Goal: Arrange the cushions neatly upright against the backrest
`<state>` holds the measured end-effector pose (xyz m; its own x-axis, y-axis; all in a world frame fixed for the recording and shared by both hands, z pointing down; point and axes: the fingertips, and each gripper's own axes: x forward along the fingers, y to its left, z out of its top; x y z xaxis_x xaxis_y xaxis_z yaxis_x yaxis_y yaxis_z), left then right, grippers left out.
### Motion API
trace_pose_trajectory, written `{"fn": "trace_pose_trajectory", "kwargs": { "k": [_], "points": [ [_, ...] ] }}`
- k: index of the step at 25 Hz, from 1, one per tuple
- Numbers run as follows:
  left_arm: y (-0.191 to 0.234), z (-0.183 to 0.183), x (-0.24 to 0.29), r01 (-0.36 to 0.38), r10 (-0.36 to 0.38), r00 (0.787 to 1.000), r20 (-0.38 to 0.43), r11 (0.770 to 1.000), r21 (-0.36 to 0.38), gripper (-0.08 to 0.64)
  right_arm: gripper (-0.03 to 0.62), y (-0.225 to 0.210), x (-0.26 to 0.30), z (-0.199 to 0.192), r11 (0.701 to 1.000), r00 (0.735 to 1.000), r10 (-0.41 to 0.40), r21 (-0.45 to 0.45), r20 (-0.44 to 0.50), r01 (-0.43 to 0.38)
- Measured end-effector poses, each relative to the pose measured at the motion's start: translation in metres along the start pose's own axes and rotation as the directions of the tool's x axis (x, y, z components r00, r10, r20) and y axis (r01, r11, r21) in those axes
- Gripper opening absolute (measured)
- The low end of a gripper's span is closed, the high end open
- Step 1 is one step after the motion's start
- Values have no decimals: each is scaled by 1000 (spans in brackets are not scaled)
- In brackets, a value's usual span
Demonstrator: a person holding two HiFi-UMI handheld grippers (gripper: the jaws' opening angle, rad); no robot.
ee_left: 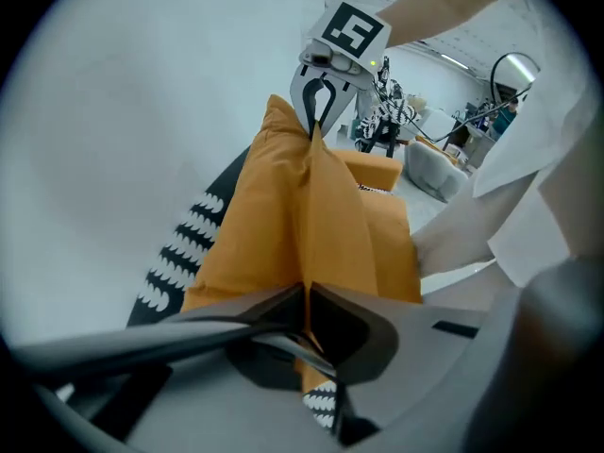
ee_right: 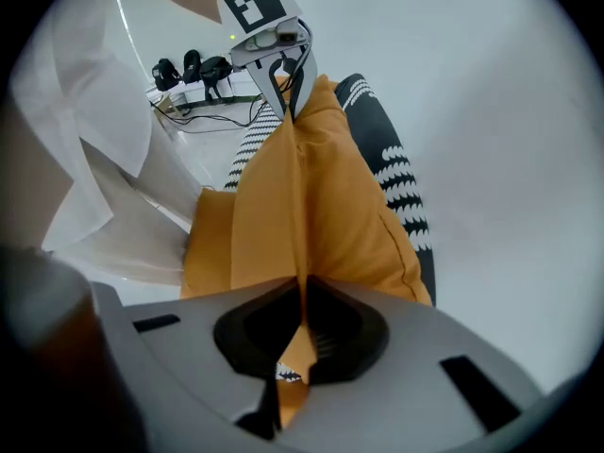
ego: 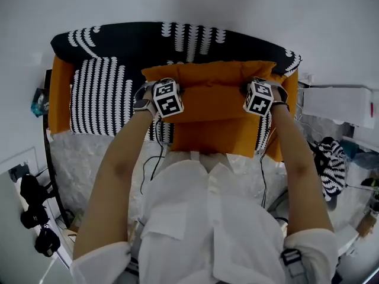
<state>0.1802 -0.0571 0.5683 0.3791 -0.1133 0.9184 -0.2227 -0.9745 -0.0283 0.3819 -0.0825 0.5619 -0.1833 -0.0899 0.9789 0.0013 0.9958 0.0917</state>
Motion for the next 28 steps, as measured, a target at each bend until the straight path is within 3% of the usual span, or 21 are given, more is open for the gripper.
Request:
{"fn": "trace_pose_trajectory", "kwargs": {
  "k": [8,14,19,28],
  "points": [
    [56,-96,-96,-134,135,991,-26,990,36,23,12,-5,-20,138,995,990,-103,15,93,102],
    [88,-146,-149,-193,196,978,-76,980,39,23,12,-10,-27,213,997,979,-83,17,185,81],
    [89,-192,-174,-187,187,975,-116,982,9,23,12,-3,-20,264,1000,967,-16,0,256,17],
    [126,-339,-208,-185,179,980,-92,981,-60,23,14,-12,25,413,999,964,-6,-46,265,19]
  ]
}}
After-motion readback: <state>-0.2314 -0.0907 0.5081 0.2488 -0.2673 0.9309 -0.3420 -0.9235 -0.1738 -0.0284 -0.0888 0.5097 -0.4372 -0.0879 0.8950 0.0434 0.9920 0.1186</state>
